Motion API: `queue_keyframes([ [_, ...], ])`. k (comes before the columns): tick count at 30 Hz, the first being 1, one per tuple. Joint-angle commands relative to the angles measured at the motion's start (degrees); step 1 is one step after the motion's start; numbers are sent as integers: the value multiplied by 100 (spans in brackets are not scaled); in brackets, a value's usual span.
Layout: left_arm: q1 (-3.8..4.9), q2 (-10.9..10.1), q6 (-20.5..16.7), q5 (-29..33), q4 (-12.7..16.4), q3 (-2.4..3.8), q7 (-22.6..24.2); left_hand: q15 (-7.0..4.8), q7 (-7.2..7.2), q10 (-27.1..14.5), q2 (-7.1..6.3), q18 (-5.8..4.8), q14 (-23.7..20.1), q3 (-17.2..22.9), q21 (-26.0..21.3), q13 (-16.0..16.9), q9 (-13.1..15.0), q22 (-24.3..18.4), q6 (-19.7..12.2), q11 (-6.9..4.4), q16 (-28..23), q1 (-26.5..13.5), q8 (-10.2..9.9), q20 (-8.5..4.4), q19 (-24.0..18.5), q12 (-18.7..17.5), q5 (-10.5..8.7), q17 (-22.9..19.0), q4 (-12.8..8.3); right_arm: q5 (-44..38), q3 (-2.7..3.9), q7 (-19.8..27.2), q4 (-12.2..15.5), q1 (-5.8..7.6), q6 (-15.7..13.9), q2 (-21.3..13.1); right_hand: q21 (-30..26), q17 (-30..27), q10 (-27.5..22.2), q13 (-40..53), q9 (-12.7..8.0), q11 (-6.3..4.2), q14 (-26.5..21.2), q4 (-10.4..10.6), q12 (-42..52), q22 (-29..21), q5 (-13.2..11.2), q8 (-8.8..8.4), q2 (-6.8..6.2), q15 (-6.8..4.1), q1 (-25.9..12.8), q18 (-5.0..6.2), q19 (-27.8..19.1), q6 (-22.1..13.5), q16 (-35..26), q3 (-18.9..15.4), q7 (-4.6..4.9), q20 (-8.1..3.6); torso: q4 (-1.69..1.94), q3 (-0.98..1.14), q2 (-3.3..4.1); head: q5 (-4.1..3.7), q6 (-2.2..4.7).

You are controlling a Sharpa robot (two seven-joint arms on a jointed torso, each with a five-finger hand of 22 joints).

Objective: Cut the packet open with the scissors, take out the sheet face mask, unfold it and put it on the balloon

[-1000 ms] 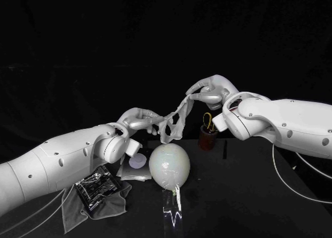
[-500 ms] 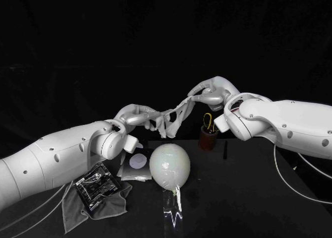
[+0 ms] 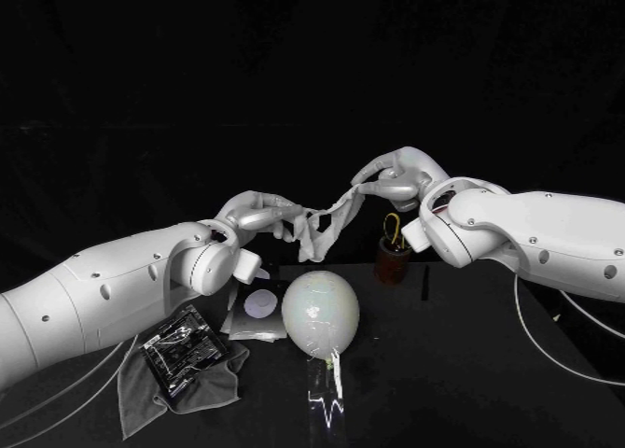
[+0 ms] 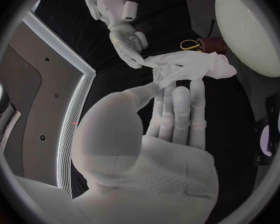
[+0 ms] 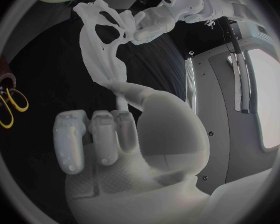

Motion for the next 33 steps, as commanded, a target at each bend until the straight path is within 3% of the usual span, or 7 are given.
queue_keyframes([
  [1, 20, 2, 133, -70, 15, 8, -48, -39, -48, 71, -11, 76, 9, 84, 10, 8, 146, -11, 18, -36, 31, -47, 36, 9, -18, 1, 10, -1, -75, -53, 3, 90, 12, -1, -51, -4, 21, 1510, 629, 1505, 10, 9, 609, -36, 36, 1510, -30, 18, 14, -36, -37, -80, 614, 28, 20, -6, 2, -19, 0, 1, 0, -4, -11],
  [5, 23, -7, 122, -87, 16, 7, -66, -74, -26, 70, -148, 89, 19, 73, 66, 17, 196, 14, 60, -59, 32, 115, 98, -19, 18, 6, 11, 7, -353, -47, 4, 113, 47, -1, -70, -27, 21, 1510, 629, 1505, 10, 9, 609, -36, 36, 1510, -30, 18, 14, -36, -37, -80, 614, 28, 20, -6, 2, -19, -5, -1, 1, -5, -13],
  [14, 25, -18, -36, 54, 11, 7, -51, -22, 82, -52, -112, 77, 33, 105, 476, 70, 127, 270, 115, 22, 4, 391, -77, -166, -70, 43, 8, 5, -807, -64, 14, 134, 140, 8, -79, -99, 21, 1510, 629, 1505, 9, 9, 609, -37, 36, 1510, -41, 19, 17, -36, -37, -80, 614, 26, 20, -4, 2, -19, -2, -2, -5, -19, -20],
  [16, 25, -19, -94, 112, 3, 7, -29, -36, 75, -36, -105, 81, 153, 75, 611, 116, 116, 352, 182, 12, 54, 458, -98, -188, -85, 111, 5, 184, -910, -81, 16, 129, 142, 12, -73, -112, 21, 1510, 629, 1505, 9, 9, 609, -37, 36, 1510, -41, 19, 17, -36, -37, -80, 614, 26, 20, -4, 2, -19, -2, -4, -4, -18, -19],
  [33, 25, -36, -57, 141, 4, 4, -143, -118, -47, 111, -239, 62, 202, -235, 602, 309, 149, 351, 483, -123, 116, 216, -47, -139, -228, 402, 5, 232, -918, -128, 40, 130, 190, 61, -31, -125, 21, 1510, 629, 1505, 9, 9, 609, -40, 36, 1510, -48, 19, 18, -36, -35, -80, 614, 24, 20, -2, 2, -19, 3, -1, -5, 0, -22],
])
